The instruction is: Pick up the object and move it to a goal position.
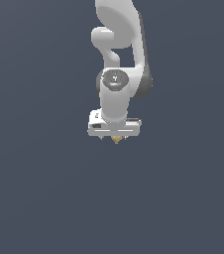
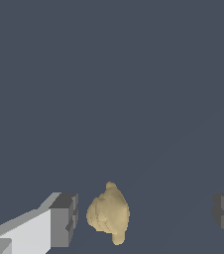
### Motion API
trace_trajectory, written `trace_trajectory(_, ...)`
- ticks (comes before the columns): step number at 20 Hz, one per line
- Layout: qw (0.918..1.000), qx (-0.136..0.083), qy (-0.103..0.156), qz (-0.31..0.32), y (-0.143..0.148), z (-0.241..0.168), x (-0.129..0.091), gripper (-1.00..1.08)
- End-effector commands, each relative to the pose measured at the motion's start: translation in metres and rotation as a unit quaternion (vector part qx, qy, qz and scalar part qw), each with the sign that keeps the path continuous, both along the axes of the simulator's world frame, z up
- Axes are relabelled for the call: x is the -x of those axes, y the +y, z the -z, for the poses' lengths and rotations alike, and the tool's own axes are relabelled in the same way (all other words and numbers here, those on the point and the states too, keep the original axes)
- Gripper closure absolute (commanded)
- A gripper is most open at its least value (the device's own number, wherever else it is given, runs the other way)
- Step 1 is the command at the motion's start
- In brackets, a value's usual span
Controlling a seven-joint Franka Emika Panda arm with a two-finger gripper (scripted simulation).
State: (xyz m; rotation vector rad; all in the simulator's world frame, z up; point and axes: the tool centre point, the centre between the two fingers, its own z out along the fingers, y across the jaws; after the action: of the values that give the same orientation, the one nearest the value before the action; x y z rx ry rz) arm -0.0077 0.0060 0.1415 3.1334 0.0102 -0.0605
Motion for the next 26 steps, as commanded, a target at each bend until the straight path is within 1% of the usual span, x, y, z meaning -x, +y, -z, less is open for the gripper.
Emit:
trace_trajectory(1, 1.0, 0.0, 0.0, 0.0, 0.0, 0.0, 0.0, -0.92)
trace_trajectory(10, 0.9998, 0.005, 0.018, -0.008, -0.014, 0.004, 0.009, -0.92)
trace_trajectory(16, 0.9998, 0.005, 0.016, -0.013, -0.013, 0.005, 0.009, -0.92)
trace_trajectory(21, 0.9992, 0.003, 0.013, -0.037, -0.01, 0.012, 0.015, -0.92)
trace_trajectory(26, 0.9965, 0.001, 0.007, -0.083, -0.004, 0.023, 0.027, -0.92)
